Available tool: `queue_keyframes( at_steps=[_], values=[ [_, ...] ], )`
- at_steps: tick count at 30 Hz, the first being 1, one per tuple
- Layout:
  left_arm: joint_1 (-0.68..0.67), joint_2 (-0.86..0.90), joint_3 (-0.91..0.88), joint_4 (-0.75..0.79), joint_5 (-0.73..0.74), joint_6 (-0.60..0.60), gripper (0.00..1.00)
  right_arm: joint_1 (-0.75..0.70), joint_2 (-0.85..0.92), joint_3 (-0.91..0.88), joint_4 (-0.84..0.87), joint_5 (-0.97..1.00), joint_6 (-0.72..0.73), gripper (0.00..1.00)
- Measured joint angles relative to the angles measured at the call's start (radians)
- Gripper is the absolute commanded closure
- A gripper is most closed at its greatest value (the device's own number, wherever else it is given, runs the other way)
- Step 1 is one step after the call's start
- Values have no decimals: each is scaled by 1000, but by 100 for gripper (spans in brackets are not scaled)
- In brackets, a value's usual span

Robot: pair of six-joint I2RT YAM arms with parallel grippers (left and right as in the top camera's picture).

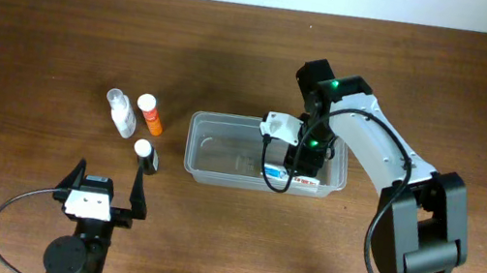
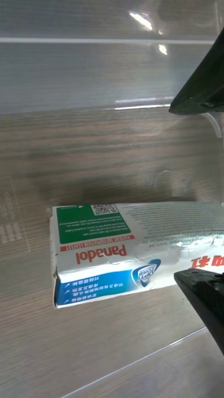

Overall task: Pack container
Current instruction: 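Lower the box into the container and open the right gripper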

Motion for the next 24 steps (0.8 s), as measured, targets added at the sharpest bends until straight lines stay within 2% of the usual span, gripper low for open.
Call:
queue_keyframes(
  at_steps=[6,13,16,24],
  values=[
    [0,0,0,0,0,0,1,0,0,0,0,0,40,25],
    [0,0,0,0,0,0,1,0,0,0,-14,0,90,25],
    [0,0,0,0,0,0,1,0,0,0,-35,0,95,32],
    [0,0,0,0,0,0,1,0,0,0,-57,-10,127,42]
  ],
)
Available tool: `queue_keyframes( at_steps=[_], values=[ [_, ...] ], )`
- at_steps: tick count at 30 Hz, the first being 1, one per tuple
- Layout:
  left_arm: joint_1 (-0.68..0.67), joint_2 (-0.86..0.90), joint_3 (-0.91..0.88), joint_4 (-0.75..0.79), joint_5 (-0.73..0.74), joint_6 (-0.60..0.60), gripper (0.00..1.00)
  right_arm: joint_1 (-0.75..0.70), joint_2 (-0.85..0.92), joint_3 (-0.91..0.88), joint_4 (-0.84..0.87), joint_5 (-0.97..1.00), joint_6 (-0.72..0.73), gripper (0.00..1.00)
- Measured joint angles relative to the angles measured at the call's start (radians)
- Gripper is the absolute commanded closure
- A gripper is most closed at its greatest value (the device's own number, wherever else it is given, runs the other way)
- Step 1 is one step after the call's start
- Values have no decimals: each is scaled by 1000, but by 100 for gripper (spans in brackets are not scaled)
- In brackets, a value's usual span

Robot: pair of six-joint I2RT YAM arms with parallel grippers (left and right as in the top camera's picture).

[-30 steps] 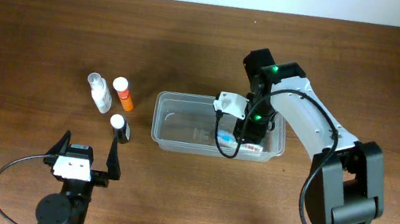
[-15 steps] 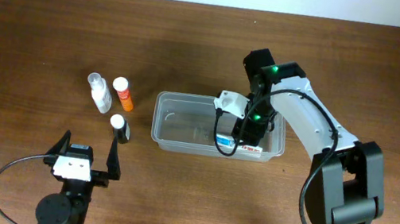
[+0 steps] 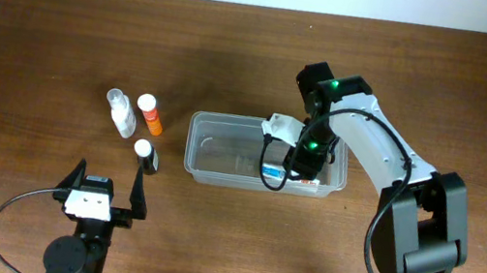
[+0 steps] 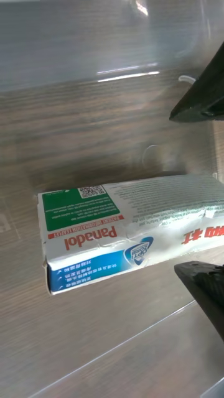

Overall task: Pack container
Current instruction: 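Lower the box into the container and open the right gripper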

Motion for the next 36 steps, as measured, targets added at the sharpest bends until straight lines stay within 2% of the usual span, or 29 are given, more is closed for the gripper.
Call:
queue_keyframes(
  at_steps=[4,6,7,9,11,15,36],
  values=[
    [0,0,0,0,0,0,1,0,0,0,-6,-2,19,43],
    [0,0,0,0,0,0,1,0,0,0,-11,-2,22,48],
    [0,0,0,0,0,0,1,0,0,0,-14,-2,23,53],
    [0,0,0,0,0,0,1,0,0,0,-21,-2,24,73],
    [0,0,0,0,0,0,1,0,0,0,-24,-6,30,85],
    [0,0,0,0,0,0,1,0,0,0,-18,-25,56,96],
    [0,0,0,0,0,0,0,0,0,0,39,-74,566,96]
  ],
)
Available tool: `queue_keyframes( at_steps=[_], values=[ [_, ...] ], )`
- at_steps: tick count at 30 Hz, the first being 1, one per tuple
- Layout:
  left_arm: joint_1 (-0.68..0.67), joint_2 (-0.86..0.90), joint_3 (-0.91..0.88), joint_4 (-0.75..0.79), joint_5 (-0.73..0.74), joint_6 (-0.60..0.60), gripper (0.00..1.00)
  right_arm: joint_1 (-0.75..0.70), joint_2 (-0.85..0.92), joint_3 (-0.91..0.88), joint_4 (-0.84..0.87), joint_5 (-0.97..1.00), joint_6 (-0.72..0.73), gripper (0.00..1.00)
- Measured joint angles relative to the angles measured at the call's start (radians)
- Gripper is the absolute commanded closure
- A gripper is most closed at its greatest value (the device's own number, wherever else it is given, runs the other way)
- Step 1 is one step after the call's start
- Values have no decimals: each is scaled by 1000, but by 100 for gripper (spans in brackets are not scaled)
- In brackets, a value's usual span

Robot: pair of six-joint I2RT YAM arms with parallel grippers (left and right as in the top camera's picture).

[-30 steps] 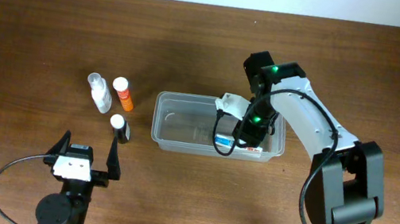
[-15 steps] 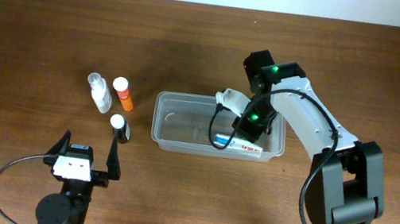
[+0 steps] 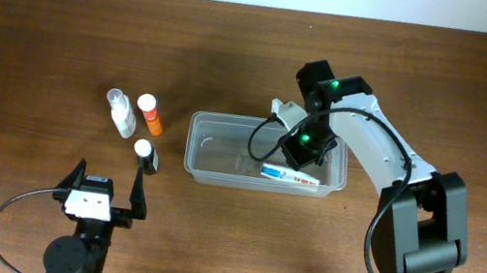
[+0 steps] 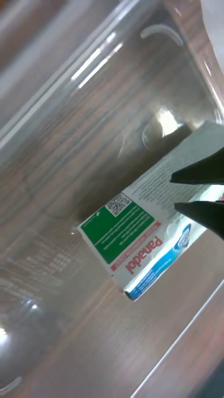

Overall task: Pack container
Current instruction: 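Lower the box into the container and open the right gripper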

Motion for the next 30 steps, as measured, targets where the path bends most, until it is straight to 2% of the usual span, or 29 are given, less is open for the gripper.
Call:
queue_keyframes(
  at_steps=[7,16,30],
  values=[
    [0,0,0,0,0,0,1,0,0,0,0,-75,74,96],
    [0,0,0,0,0,0,1,33,0,0,43,-108,89,96],
    [0,0,0,0,0,0,1,85,0,0,128,-23,150,96]
  ],
)
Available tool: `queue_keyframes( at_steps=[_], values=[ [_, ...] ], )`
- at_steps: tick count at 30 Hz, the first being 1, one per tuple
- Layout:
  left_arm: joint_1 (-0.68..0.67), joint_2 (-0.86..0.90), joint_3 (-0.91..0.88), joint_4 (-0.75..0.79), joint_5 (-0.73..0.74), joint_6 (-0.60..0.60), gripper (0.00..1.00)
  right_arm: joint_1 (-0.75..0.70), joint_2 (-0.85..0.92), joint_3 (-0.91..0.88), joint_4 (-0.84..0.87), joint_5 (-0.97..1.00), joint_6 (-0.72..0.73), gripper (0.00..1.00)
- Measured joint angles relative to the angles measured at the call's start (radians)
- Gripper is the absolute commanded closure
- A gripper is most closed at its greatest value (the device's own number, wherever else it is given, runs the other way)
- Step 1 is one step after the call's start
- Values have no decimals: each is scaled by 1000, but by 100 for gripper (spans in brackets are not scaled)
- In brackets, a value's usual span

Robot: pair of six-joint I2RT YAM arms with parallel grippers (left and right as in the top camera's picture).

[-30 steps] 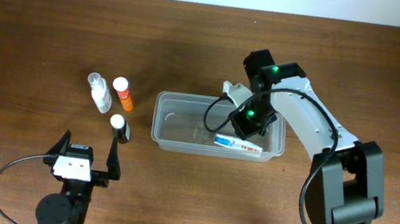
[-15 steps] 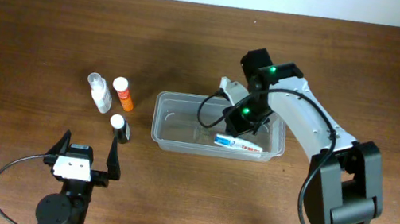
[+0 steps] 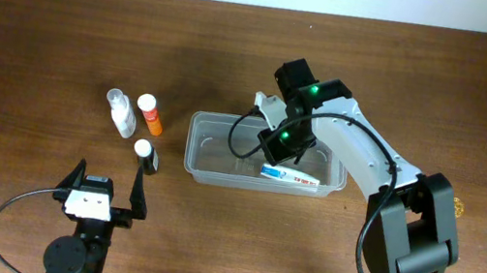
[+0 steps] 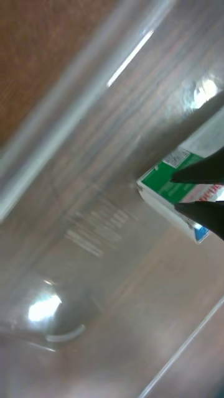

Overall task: Pack container
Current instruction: 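Lower the box into the container and open the right gripper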

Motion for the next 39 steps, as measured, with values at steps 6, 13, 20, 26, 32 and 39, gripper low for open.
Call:
queue_keyframes(
  at_steps=[6,13,20,26,32,39],
  values=[
    [0,0,0,0,0,0,1,0,0,0,19,18,32,96],
    [0,0,0,0,0,0,1,0,0,0,-34,22,59,96],
    [0,0,0,0,0,0,1,0,0,0,-93,22,63,96],
    [0,0,0,0,0,0,1,0,0,0,-112,22,63,96],
    [0,0,0,0,0,0,1,0,0,0,-109,22,62,96],
    [0,0,0,0,0,0,1,0,0,0,-108,22,63,96]
  ],
)
